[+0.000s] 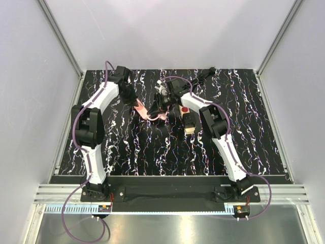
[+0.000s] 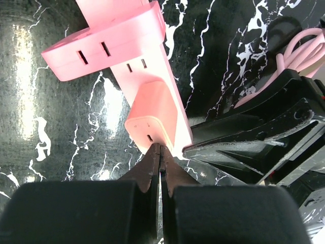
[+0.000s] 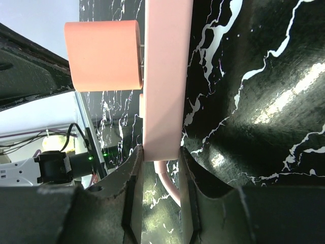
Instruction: Insert the plug
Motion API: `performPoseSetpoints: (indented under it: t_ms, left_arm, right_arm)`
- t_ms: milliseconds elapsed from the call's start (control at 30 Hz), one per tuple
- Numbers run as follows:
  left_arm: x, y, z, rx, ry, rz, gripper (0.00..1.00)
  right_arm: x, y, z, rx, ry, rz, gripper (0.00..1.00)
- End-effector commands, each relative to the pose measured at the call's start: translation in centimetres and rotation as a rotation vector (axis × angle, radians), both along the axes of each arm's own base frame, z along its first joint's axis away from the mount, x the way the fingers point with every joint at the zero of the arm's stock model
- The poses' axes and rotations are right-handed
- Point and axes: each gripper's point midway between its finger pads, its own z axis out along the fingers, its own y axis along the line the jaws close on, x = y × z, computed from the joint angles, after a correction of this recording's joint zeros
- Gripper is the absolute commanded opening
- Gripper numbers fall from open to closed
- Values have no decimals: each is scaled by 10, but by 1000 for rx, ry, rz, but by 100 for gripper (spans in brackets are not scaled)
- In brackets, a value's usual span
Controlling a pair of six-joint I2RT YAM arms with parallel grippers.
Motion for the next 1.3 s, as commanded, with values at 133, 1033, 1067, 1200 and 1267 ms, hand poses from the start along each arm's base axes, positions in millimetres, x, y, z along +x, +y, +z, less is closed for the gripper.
performPoseSetpoints:
  t_ms: [133, 1033, 1067, 1200, 1267]
  left_arm:
    - [25, -5, 28, -19, -127, -34, 9]
    - [-10, -10, 25, -7, -68, -144, 0]
    - [-13, -6, 1, 39, -24, -131, 0]
    - [-22, 2, -47, 73, 64, -106, 0]
    - [-24, 3, -51, 79, 72, -94, 0]
  right_arm:
    - [-23, -2, -16, 25, 176, 24, 19]
    - [-59, -1, 9, 91, 344, 17, 0]
    - [-59, 0, 11, 98, 341, 22, 0]
    - [-62, -1, 10, 108, 356, 28, 0]
    - [-60, 0, 12, 121, 339, 31, 0]
